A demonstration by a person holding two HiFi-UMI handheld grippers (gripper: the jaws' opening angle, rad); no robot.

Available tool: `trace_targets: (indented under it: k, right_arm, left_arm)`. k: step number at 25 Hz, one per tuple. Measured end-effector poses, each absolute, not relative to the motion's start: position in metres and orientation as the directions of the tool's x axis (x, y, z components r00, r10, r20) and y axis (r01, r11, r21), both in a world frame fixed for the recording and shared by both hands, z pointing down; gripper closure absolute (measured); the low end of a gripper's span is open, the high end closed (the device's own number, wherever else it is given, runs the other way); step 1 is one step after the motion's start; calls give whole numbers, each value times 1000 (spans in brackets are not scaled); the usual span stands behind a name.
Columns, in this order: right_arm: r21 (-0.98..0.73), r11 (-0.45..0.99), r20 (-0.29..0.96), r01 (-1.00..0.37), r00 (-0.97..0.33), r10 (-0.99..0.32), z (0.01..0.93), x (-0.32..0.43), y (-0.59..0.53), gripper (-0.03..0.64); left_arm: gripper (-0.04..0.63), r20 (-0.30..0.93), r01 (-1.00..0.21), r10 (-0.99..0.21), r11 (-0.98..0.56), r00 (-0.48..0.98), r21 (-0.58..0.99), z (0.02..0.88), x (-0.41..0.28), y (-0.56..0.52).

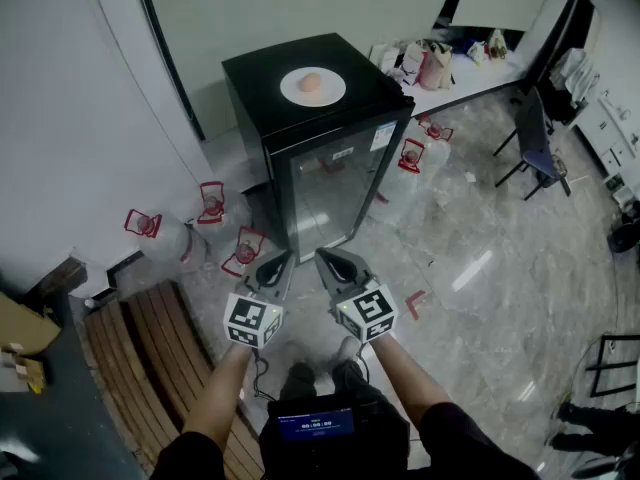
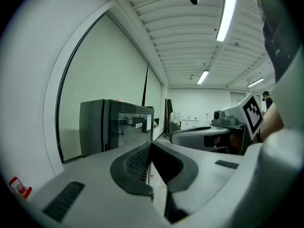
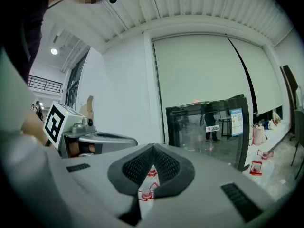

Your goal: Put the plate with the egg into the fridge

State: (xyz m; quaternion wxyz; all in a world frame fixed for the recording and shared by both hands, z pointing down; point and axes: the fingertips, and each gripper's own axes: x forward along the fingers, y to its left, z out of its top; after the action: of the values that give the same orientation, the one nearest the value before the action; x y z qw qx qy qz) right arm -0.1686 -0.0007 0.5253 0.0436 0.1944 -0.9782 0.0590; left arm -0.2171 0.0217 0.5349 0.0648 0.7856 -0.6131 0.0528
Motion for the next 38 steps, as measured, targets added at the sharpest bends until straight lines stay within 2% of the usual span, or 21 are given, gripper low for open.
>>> trace_targets:
  k: [15,24,30,34,38]
  right_arm:
    - [-54,914,132,-402,-910,-393,528,-189,7,607]
    - [-65,913,132,-403,-910,-393,537,-206,0,607]
    - [-66,908,160,-414,-903,-399,548,-204,-6,607]
    - [-71,897,183,-436,-890,-418,561,-198,-17,607]
    - [-87,880,228,-466,-870,-438,564,-192,-23,607]
  left_arm:
    - [586,180,-961,-944,-275,276,34,547,-238,19]
    - [584,218,-977,-953,-215,211,7,577,-289,-17]
    - [582,284,-978,-935,-203,210,54,610,-318,-63]
    - [518,354,-973,-907,-226,227,47,638,-319,-95]
    - [509,397,-975,-892,-214,219,56,654,-321,-115]
